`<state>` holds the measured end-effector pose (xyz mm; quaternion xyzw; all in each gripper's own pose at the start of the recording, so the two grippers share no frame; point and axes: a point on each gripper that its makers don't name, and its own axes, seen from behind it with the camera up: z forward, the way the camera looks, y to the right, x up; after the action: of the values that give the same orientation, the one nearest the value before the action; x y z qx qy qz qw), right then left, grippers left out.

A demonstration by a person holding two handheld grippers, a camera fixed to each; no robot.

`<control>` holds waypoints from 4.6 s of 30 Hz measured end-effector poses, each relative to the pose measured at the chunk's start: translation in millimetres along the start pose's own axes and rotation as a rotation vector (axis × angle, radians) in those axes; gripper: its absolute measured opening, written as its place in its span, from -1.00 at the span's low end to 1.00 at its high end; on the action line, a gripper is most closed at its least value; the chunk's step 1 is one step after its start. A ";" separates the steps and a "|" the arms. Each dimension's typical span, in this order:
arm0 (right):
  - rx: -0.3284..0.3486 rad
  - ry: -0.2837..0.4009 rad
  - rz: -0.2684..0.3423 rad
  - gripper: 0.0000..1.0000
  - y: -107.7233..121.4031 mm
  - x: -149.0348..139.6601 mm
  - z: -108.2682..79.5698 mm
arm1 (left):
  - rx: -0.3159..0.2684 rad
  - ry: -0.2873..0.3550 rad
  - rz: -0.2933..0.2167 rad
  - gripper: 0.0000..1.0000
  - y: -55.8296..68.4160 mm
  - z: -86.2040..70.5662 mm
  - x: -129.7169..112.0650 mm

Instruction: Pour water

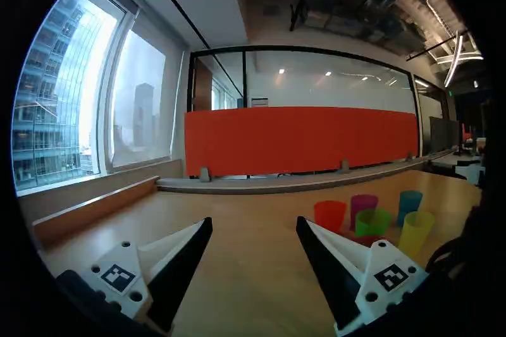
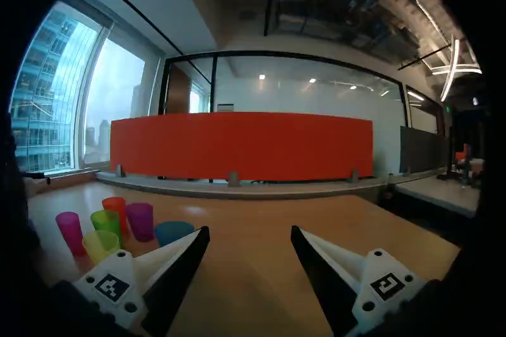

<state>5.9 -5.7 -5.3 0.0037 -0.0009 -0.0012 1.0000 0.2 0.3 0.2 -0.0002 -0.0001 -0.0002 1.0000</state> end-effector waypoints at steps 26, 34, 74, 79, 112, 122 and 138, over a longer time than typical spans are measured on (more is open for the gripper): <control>0.098 -0.037 -0.018 1.00 -10.9 129.1 10.3 | -0.136 -0.036 0.016 0.98 21.6 25.8 117.9; 0.120 -0.041 -0.009 1.00 -13.6 160.2 15.7 | -0.153 -0.037 0.002 0.97 16.3 32.2 156.3; 0.451 -0.003 -0.015 1.00 -68.1 223.5 -3.3 | -0.476 -0.059 -0.010 0.98 73.8 28.0 199.6; 0.487 -0.012 -0.029 1.00 -75.8 221.5 -4.9 | -0.494 -0.064 -0.008 0.97 76.7 28.5 195.4; 0.598 -0.176 -0.139 0.99 -97.6 166.9 4.7 | -0.691 -0.198 0.075 0.98 114.5 33.9 135.0; 0.615 -0.222 -0.143 1.00 -101.7 142.3 8.8 | -0.734 -0.247 0.127 0.98 125.7 34.4 110.0; 0.652 -0.311 -0.194 0.99 -104.6 98.3 21.0 | -0.821 -0.351 0.217 0.98 153.1 35.8 63.2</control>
<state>103.9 -110.7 15.1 0.3218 -0.1529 -0.0961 0.9294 63.4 153.4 36.0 -0.3964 -0.1694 0.1046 0.8962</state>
